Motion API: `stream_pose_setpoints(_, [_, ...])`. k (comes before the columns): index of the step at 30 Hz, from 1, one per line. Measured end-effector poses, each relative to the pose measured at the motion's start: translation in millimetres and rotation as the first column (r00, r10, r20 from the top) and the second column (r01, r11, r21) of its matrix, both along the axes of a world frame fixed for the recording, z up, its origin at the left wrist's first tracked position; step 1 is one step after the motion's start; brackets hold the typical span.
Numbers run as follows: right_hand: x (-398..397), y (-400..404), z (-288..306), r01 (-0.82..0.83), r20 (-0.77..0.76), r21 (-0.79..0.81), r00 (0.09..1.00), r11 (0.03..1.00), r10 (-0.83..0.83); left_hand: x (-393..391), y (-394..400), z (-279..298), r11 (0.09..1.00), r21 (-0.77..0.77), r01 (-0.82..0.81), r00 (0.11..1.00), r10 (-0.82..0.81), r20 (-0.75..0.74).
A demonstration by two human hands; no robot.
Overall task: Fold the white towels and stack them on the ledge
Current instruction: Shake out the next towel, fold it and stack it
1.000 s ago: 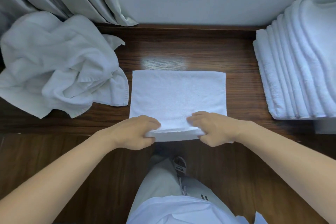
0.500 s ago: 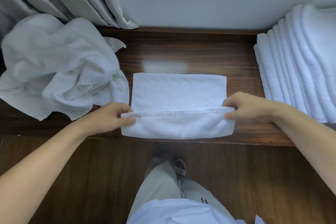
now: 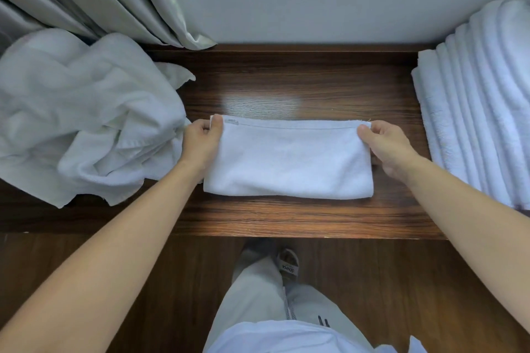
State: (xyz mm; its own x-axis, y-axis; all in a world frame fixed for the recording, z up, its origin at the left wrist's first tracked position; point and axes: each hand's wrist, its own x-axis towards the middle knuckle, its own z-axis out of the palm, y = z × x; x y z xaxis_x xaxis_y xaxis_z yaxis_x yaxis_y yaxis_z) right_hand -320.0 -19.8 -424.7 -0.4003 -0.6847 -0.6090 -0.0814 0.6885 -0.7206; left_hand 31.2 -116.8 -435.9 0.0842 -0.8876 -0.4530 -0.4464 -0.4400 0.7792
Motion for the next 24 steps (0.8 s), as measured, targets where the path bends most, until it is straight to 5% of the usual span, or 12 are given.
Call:
stream_pose_setpoints(6, [5.0,-1.3,-6.5,0.005,-0.181,-0.025,0.983,1.0,-0.01,3.5,11.0,-7.3,0.993,-0.02,0.114,0.984,-0.11,0.138])
stream_pose_setpoints(12, [7.9,-3.0,-6.3,0.103,-0.265,-0.042,0.958,0.994,-0.11,-0.4,18.0,-5.0,0.996,-0.075,0.045,0.977,-0.028,0.209])
stream_pose_setpoints(18, [19.0,27.6,-2.4,-0.046,-0.312,0.116,0.947,0.992,0.08,8.5,51.1,6.2,0.997,0.063,-0.05,0.975,0.035,0.219])
stream_pose_setpoints(24, [20.0,64.2,-1.9,-0.089,-0.125,0.164,0.986,0.982,0.11,34.8,75.1,5.3,0.984,0.177,-0.013,0.971,-0.03,0.237])
